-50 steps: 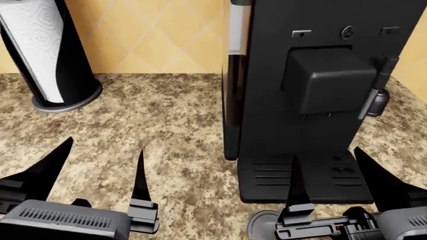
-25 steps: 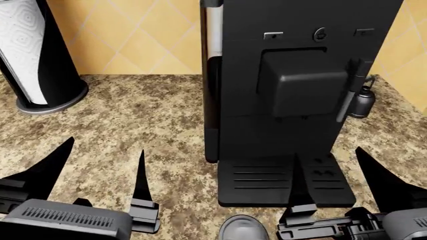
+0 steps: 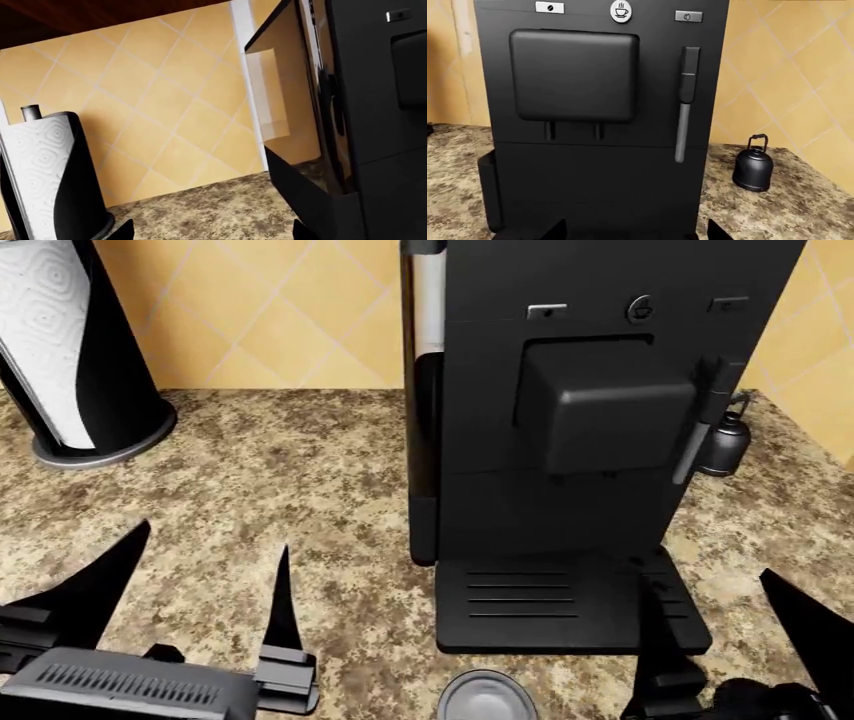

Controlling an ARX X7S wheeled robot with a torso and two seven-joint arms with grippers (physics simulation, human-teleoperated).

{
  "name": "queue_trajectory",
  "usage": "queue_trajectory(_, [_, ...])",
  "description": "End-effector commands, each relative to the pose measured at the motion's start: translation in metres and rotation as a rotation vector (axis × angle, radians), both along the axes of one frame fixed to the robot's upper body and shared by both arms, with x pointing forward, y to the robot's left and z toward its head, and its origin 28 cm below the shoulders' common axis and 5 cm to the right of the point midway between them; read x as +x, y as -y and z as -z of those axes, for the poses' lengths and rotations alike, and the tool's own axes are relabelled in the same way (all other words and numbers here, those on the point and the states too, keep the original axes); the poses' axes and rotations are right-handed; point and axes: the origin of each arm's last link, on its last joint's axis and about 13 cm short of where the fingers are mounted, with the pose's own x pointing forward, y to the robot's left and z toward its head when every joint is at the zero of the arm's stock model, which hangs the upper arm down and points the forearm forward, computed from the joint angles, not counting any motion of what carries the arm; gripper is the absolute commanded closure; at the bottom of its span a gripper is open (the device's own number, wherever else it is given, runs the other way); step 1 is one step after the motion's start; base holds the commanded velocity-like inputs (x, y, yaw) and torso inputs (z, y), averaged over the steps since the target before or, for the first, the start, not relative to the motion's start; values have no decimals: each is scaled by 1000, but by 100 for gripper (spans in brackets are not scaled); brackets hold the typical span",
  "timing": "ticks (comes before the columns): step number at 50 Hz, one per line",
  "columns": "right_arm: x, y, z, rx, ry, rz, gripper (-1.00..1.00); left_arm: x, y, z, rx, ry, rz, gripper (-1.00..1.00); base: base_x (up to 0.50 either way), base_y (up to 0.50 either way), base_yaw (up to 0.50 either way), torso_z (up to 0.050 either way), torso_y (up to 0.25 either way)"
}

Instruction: Pick the cans from the counter and place them in their designated side in the cabinet.

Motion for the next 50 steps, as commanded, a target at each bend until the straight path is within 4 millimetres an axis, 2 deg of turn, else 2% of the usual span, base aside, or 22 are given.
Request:
queue_trajectory(1, [-18, 5, 6, 11, -41, 34, -100, -7, -1, 6, -18, -4, 20, -100, 0, 0, 0, 0, 0])
queue_trajectory(8, [-42, 3, 16, 15, -49, 32, -100, -14, -2, 15, -19, -21, 25, -100, 0, 0, 0, 0, 0])
queue_trajectory(23, [-66, 3, 25, -30, -29, 124, -100, -14, -2, 15, -27, -25, 22, -100, 0, 0, 0, 0, 0])
queue_trajectory(35, [-71, 3, 27, -50, -33, 145, -100, -12, -2, 18, -30, -33, 21, -100, 0, 0, 0, 0, 0])
queue_trajectory(50, [-63, 3, 26, -34, -98, 132, -100, -14, -2, 19, -28, -33, 19, -100, 0, 0, 0, 0, 0])
